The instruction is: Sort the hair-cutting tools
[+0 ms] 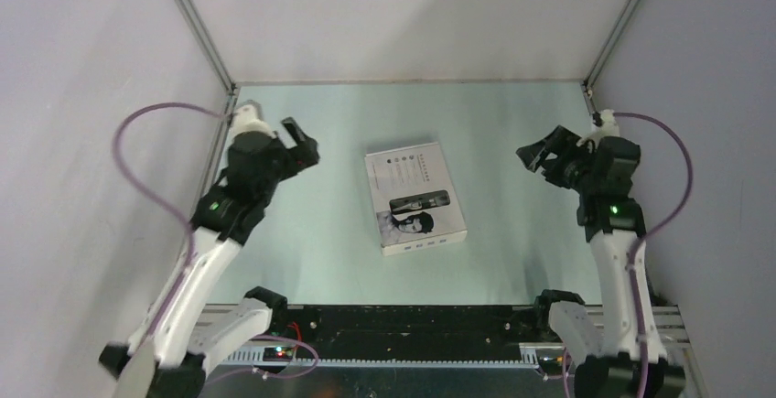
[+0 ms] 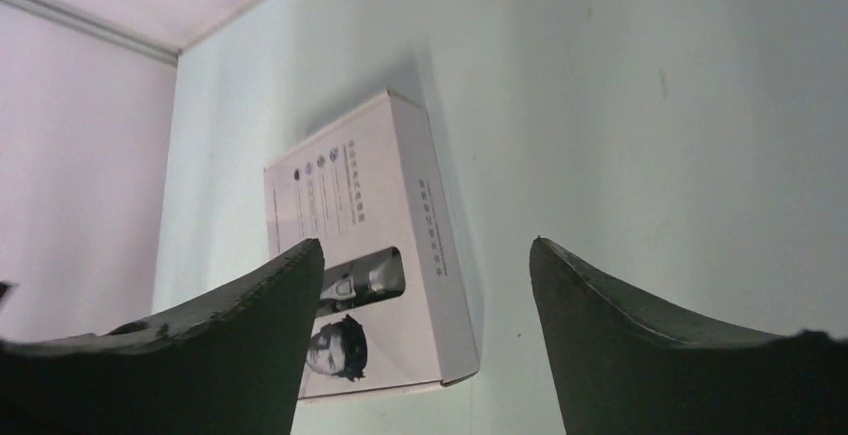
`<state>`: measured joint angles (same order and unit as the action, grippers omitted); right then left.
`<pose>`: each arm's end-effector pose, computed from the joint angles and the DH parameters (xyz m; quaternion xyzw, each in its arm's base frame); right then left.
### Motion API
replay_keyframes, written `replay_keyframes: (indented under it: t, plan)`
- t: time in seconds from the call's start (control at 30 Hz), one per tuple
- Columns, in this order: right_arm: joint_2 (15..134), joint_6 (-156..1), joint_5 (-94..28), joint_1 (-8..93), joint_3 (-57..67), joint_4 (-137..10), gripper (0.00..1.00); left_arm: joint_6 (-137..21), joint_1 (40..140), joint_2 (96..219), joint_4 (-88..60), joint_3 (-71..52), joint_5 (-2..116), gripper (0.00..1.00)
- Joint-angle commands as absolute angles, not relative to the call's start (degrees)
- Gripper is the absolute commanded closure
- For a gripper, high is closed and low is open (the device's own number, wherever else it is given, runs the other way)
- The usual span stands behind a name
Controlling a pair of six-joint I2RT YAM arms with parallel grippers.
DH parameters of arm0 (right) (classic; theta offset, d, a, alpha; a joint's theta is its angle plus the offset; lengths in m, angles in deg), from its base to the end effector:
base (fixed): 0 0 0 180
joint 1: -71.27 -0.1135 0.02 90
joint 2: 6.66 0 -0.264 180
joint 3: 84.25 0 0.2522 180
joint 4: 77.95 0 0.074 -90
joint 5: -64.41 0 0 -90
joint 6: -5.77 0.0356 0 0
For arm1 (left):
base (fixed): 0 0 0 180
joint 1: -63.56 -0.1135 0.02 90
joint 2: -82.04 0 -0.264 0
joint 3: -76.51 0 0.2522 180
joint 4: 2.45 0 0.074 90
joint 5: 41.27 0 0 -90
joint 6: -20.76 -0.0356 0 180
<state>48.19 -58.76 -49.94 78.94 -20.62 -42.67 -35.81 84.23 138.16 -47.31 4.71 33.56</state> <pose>0.2126 -0.0138 0.3204 0.1307 0.8284 0.2568 0.4804 0.2000 -0.0655 0.3480 -0.1614 0.8422 -0.1268 0.4986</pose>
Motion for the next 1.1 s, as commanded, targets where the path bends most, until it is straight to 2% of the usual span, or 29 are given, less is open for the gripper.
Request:
replay_keyframes:
  t: [0.0,0.1,0.17,0.37,0.53,0.7,1.07]
  plan:
    - [36.6,-59.7,-42.9,79.1,-17.9,-37.1,0.16,-42.6,83.6,127.2,-49.8,0.7,21.2,0.0]
    - [30.4,-61.3,-37.0,79.1,-16.5,-35.5,0.03,-46.0,83.6,118.3,-47.8,0.9,17.3,0.0]
    - [26.7,-63.6,-32.7,78.8,-15.5,-34.0,0.01,-47.6,83.7,112.8,-45.7,2.9,14.7,0.0]
    - [19.1,-71.6,-16.9,74.2,-17.1,-32.9,0.01,-51.3,83.6,99.9,-40.6,14.7,11.9,0.0]
    - [10.0,-74.7,-9.9,70.7,-26.0,-37.8,0.01,-53.6,83.6,92.1,-37.4,23.2,10.5,0.0]
    - [4.2,-75.4,-6.3,69.4,-32.6,-42.2,0.01,-53.8,83.6,88.9,-35.7,30.0,8.5,0.0]
    - [3.9,-75.9,-6.2,70.1,-35.0,-45.3,0.01,-55.0,82.8,91.1,-33.8,30.6,9.1,0.0]
